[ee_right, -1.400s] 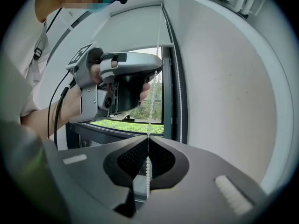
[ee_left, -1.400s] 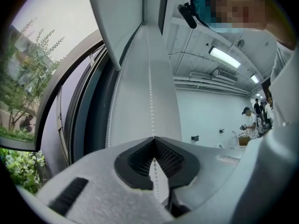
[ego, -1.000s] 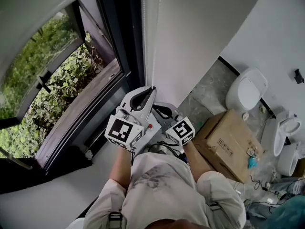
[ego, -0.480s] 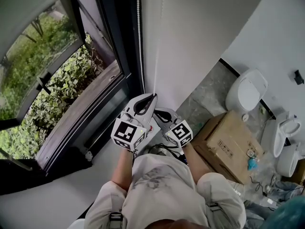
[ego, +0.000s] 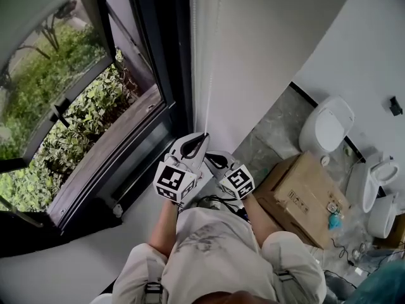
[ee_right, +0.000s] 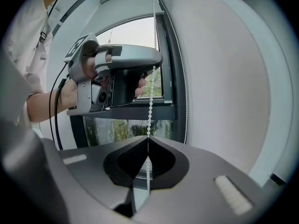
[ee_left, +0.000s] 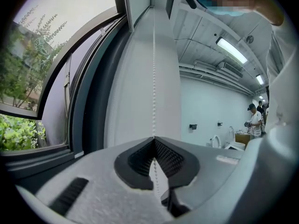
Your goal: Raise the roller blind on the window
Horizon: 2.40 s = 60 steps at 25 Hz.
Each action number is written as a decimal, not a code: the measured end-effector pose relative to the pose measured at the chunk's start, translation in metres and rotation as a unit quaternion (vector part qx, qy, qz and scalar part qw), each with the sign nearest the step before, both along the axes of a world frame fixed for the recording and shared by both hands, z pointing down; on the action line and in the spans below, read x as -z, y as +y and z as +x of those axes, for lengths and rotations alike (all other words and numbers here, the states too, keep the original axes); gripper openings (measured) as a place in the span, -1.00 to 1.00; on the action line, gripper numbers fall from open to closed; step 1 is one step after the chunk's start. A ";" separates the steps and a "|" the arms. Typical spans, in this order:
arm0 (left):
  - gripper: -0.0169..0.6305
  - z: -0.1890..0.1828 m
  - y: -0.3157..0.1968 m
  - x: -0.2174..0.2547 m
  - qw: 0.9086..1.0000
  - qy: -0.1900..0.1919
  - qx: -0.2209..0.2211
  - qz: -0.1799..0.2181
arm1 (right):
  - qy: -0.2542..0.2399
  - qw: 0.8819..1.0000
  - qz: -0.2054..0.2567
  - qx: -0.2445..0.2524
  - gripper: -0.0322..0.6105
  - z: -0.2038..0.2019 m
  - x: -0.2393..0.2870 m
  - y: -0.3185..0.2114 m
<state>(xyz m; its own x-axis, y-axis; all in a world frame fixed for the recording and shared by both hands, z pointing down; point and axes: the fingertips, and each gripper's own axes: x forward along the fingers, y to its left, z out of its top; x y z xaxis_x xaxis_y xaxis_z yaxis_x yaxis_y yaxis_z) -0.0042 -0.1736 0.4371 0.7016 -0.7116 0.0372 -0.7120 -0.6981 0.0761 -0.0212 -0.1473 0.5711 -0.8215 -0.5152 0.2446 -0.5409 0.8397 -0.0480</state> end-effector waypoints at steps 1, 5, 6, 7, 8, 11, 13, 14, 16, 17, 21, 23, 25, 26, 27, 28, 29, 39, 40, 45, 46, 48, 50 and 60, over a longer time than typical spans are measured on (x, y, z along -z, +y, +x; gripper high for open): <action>-0.93 0.000 0.001 -0.002 1.000 0.001 0.000 -0.001 | 0.001 1.000 -0.001 0.000 -0.87 0.000 -0.001 0.001; -0.93 0.000 0.003 -0.001 1.000 -0.002 0.000 0.001 | 0.010 1.000 0.010 -0.012 -0.85 0.005 -0.001 0.003; -0.92 0.000 0.003 -0.001 1.000 -0.003 0.000 0.002 | 0.014 1.000 0.013 -0.015 -0.85 0.008 0.000 0.003; -0.92 0.000 0.004 0.000 1.000 -0.003 0.000 0.002 | 0.016 1.000 0.014 -0.017 -0.85 0.010 0.002 0.004; -0.93 0.000 0.004 0.000 1.000 -0.003 0.000 0.003 | 0.013 1.000 0.014 -0.018 -0.83 0.012 0.005 0.005; -0.93 -0.001 0.003 0.001 1.000 -0.003 0.002 0.002 | -0.014 1.000 0.015 -0.021 -0.71 0.020 0.024 0.006; -0.93 -0.001 0.003 0.001 1.000 -0.004 0.004 0.002 | -0.033 0.999 0.024 -0.023 -0.67 0.026 0.044 0.008; -0.93 -0.002 0.003 0.001 1.000 -0.004 0.005 0.002 | -0.042 0.998 0.031 -0.023 -0.66 0.028 0.056 0.008; -0.93 -0.003 0.002 0.000 1.000 -0.006 0.008 0.002 | -0.061 0.997 0.048 -0.026 -0.66 0.034 0.080 0.008; -0.93 -0.004 0.002 0.000 1.000 -0.006 0.009 0.002 | -0.070 0.996 0.057 -0.028 -0.66 0.036 0.093 0.007; -0.92 -0.007 0.002 0.000 1.000 -0.007 0.015 0.002 | -0.082 0.992 0.095 -0.024 -0.65 0.036 0.145 0.003; -0.92 -0.008 0.002 0.000 1.000 -0.005 0.016 0.001 | -0.093 0.990 0.108 -0.017 -0.65 0.032 0.169 0.000; -0.92 -0.008 0.003 0.000 1.000 -0.004 0.017 0.001 | -0.108 0.987 0.121 -0.008 -0.65 0.027 0.191 -0.003; -0.92 -0.008 0.003 0.000 1.000 -0.004 0.017 0.002 | -0.115 0.985 0.127 -0.002 -0.64 0.025 0.201 -0.005; -0.92 -0.008 0.003 0.000 1.000 -0.004 0.017 0.002 | -0.120 0.984 0.132 0.004 -0.64 0.022 0.209 -0.008; -0.92 -0.008 0.003 0.000 1.000 -0.004 0.017 0.002 | -0.123 0.983 0.137 0.009 -0.63 0.019 0.216 -0.011; -0.92 -0.008 0.003 0.000 1.000 -0.004 0.018 0.002 | -0.124 0.982 0.141 0.014 -0.63 0.016 0.222 -0.013; -0.92 -0.004 0.005 -0.002 1.000 -0.002 0.017 0.003 | -0.109 0.979 0.173 0.022 -0.83 -0.004 0.245 -0.019; -0.92 -0.003 0.005 -0.002 1.000 -0.002 0.017 0.004 | -0.109 0.978 0.174 0.021 -0.83 -0.005 0.245 -0.018; -0.92 -0.004 0.006 -0.007 1.000 -0.008 0.018 0.002 | -0.125 0.977 0.170 0.016 -0.84 -0.004 0.239 -0.017; -0.92 -0.003 0.006 -0.011 1.000 -0.011 0.018 -0.001 | -0.125 0.978 0.168 0.016 -0.84 -0.004 0.236 -0.017; -0.92 -0.002 0.007 -0.018 1.000 -0.015 0.016 -0.007 | -0.125 0.979 0.162 0.014 -0.84 -0.003 0.229 -0.017; -0.92 -0.002 0.008 -0.023 1.000 -0.016 0.015 -0.012 | -0.127 0.979 0.157 0.013 -0.84 -0.002 0.223 -0.018; -0.92 0.001 0.008 -0.055 0.999 -0.030 0.014 -0.034 | -0.125 0.984 0.129 0.010 -0.84 0.001 0.193 -0.016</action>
